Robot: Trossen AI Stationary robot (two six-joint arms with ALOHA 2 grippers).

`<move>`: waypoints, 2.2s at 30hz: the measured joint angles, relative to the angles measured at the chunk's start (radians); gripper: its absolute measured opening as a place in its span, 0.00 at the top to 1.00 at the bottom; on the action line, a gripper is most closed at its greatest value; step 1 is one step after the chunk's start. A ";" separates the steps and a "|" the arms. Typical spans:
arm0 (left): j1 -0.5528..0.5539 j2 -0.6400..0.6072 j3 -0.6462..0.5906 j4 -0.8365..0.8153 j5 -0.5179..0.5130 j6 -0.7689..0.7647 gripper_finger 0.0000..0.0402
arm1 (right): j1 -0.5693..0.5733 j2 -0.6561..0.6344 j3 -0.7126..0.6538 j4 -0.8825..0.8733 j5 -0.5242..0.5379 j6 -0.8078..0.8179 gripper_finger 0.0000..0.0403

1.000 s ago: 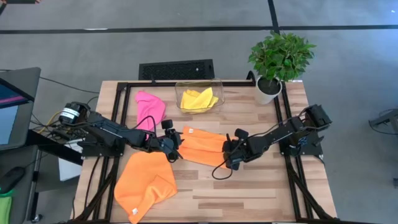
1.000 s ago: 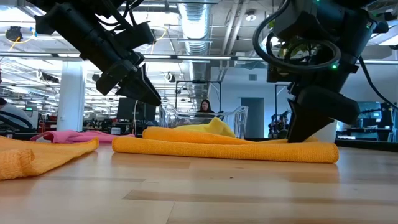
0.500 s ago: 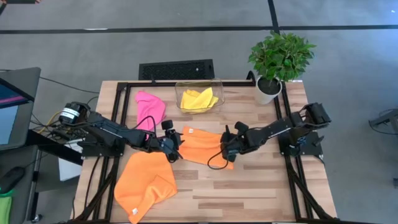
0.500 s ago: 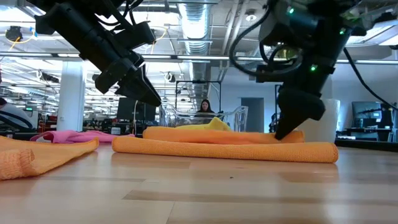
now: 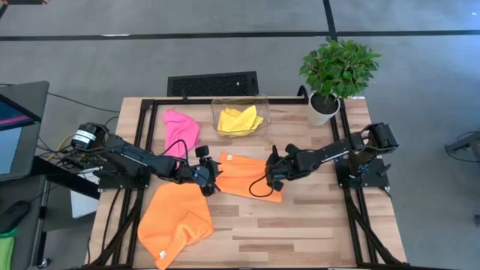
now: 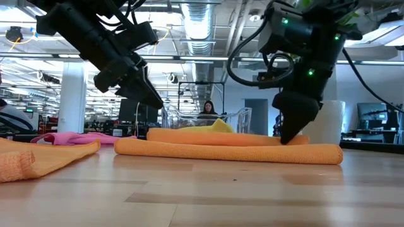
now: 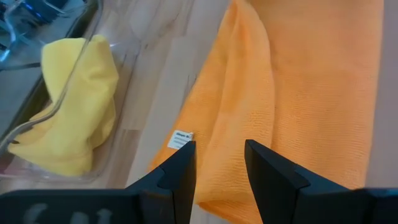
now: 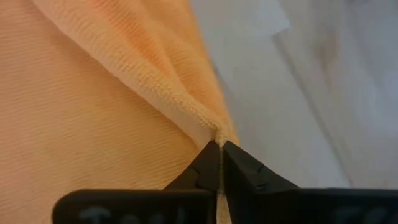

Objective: Fold microfiber towels
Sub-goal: Fold the right orange towel

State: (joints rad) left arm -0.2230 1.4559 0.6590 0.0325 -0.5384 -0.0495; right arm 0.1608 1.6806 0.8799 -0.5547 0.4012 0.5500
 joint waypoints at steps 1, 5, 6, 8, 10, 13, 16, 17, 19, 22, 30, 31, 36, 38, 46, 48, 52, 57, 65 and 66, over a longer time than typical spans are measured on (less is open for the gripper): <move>0.000 0.000 0.000 0.000 0.010 0.000 0.68 | -0.004 0.000 0.000 0.000 -0.015 0.000 0.89; 0.000 0.000 0.000 -0.001 0.060 -0.001 0.68 | -0.013 0.000 0.000 0.001 -0.036 0.001 0.85; 0.000 0.000 0.000 -0.001 0.074 -0.001 0.68 | -0.014 0.000 0.000 0.001 -0.033 0.001 0.84; 0.000 0.000 0.000 -0.001 0.099 -0.009 0.68 | -0.015 0.000 0.000 0.001 -0.028 0.001 0.80; 0.000 0.000 0.000 -0.002 0.123 -0.024 0.68 | -0.014 0.000 0.000 0.001 -0.015 0.001 0.75; 0.000 0.000 0.000 -0.024 0.157 -0.043 0.68 | -0.013 0.000 0.000 0.000 -0.004 0.000 0.66; 0.000 0.001 0.000 -0.056 0.212 -0.041 0.68 | -0.013 0.000 0.005 -0.015 -0.012 0.001 0.56; -0.002 0.001 0.000 -0.062 0.236 -0.034 0.68 | -0.013 0.000 0.011 -0.033 -0.024 0.000 0.53; -0.009 0.001 0.000 -0.068 0.274 -0.015 0.68 | -0.015 0.000 0.034 -0.071 -0.051 0.000 0.47; -0.038 0.001 0.000 -0.068 0.291 0.012 0.68 | -0.020 0.000 0.074 -0.123 -0.086 0.000 0.41; -0.128 0.003 0.000 -0.069 0.236 0.012 0.68 | -0.012 0.000 0.171 -0.172 -0.091 -0.005 0.38; -0.136 0.009 0.000 -0.067 0.219 0.008 0.68 | -0.007 0.000 0.185 -0.176 -0.092 -0.006 0.38; -0.164 0.071 0.001 -0.032 0.194 0.002 0.68 | 0.039 0.000 0.244 -0.207 -0.098 -0.009 0.38; -0.170 0.106 0.000 -0.029 0.183 0.003 0.68 | 0.065 0.000 0.264 -0.218 -0.105 -0.009 0.38; -0.171 0.151 0.000 -0.021 0.007 0.007 0.68 | 0.179 0.000 0.313 -0.213 -0.115 0.013 0.38; -0.170 0.151 0.000 -0.027 0.024 0.004 0.68 | 0.202 0.000 0.313 -0.215 -0.115 0.041 0.38; -0.170 0.151 0.000 -0.041 0.108 -0.023 0.68 | 0.246 0.000 0.313 -0.218 -0.114 0.103 0.38; -0.164 0.151 0.000 -0.071 0.059 -0.026 0.68 | 0.286 0.000 0.313 -0.214 -0.114 0.161 0.38; -0.145 0.224 0.004 -0.066 0.070 -0.068 0.68 | 0.337 0.000 0.313 -0.207 -0.110 0.203 0.38; -0.145 0.231 0.005 -0.061 0.066 -0.082 0.69 | 0.340 0.000 0.313 -0.207 -0.110 0.203 0.38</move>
State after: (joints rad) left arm -0.3676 1.6868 0.6636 -0.0281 -0.4722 -0.1315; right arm 0.5005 1.6806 1.1927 -0.7620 0.2916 0.7530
